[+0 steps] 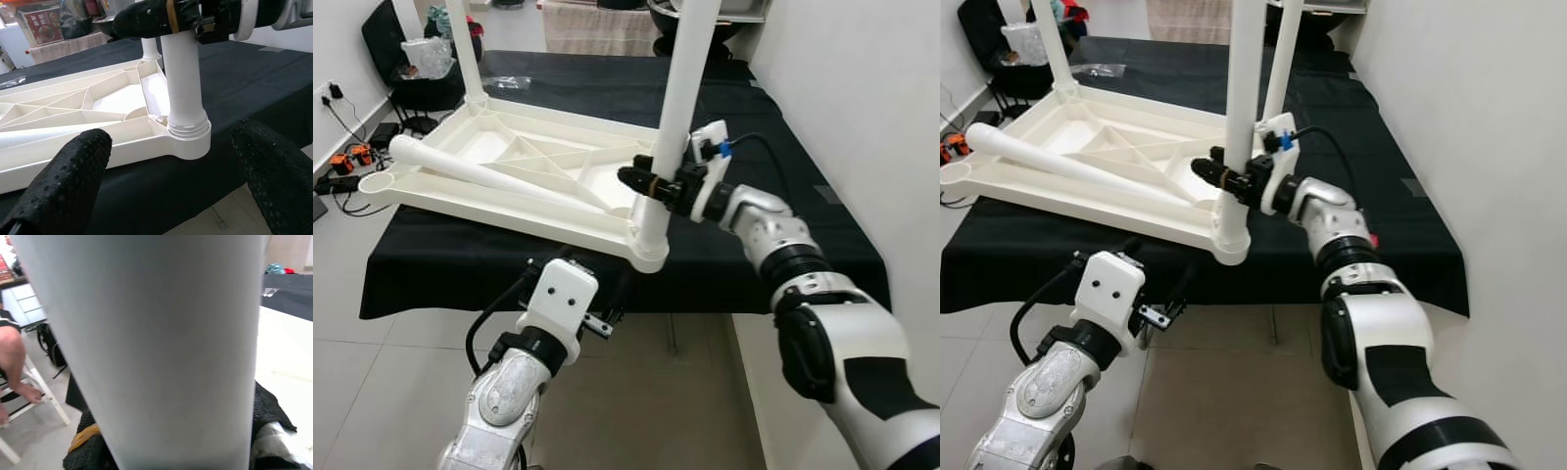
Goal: Building children table
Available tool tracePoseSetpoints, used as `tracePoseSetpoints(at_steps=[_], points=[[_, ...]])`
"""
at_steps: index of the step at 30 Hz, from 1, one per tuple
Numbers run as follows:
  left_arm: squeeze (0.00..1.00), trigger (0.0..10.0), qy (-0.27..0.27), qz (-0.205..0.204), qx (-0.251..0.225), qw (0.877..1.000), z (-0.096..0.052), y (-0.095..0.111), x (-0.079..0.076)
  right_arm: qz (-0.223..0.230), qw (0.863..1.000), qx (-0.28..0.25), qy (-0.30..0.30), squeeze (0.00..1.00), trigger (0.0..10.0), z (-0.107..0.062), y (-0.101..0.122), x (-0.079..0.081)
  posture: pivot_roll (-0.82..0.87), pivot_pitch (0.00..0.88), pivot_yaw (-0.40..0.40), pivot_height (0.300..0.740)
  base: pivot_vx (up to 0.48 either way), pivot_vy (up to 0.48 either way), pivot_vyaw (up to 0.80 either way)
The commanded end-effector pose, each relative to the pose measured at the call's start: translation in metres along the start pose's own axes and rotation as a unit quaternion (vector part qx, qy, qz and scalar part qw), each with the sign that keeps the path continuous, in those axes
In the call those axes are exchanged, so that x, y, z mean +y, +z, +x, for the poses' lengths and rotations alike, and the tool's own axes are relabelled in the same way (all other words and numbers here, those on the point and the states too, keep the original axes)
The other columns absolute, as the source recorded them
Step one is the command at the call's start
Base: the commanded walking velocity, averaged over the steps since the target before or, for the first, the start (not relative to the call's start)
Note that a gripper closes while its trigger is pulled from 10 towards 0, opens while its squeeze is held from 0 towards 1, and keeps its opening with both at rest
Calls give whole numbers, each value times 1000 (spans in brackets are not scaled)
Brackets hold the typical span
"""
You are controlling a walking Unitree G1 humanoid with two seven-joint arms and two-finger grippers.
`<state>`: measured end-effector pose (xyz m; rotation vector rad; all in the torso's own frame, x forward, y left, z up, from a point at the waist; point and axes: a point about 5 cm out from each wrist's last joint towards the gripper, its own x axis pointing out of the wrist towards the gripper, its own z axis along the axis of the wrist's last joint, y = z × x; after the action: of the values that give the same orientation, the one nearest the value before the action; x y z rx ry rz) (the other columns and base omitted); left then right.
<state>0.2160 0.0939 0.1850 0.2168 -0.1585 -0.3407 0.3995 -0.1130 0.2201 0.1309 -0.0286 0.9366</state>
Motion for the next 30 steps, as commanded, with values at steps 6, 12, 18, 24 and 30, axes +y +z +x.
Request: tracePoseSetpoints(at_steps=[6, 12, 18, 24, 30], points=[[0, 10000, 0, 3, 4, 1000, 0, -2, -1, -8, 971, 4, -238, 0, 0, -9, 2, -27, 89, 57, -110, 740, 0, 0, 0], [0, 10000, 0, 2, 5, 1000, 1, -2, -1, -2, 865, 9, -501, 0, 0, -47, 2, -58, 85, 59, -108, 740, 0, 0, 0], [0, 10000, -1, 3, 5, 1000, 1, -2, -1, 30, 776, -31, -629, 0, 0, -69, 3, -67, 85, 62, -107, 740, 0, 0, 0], [0, 10000, -2, 2, 9, 1000, 0, -4, -1, 63, 869, -46, -488, 1000, 10000, -21, 4, -42, 82, 59, -108, 740, 0, 0, 0], [0, 10000, 0, 1, 8, 1000, 1, -3, -2, 66, 904, -42, -421, 0, 10000, -10, -1, -33, 82, 57, -110, 740, 0, 0, 0]])
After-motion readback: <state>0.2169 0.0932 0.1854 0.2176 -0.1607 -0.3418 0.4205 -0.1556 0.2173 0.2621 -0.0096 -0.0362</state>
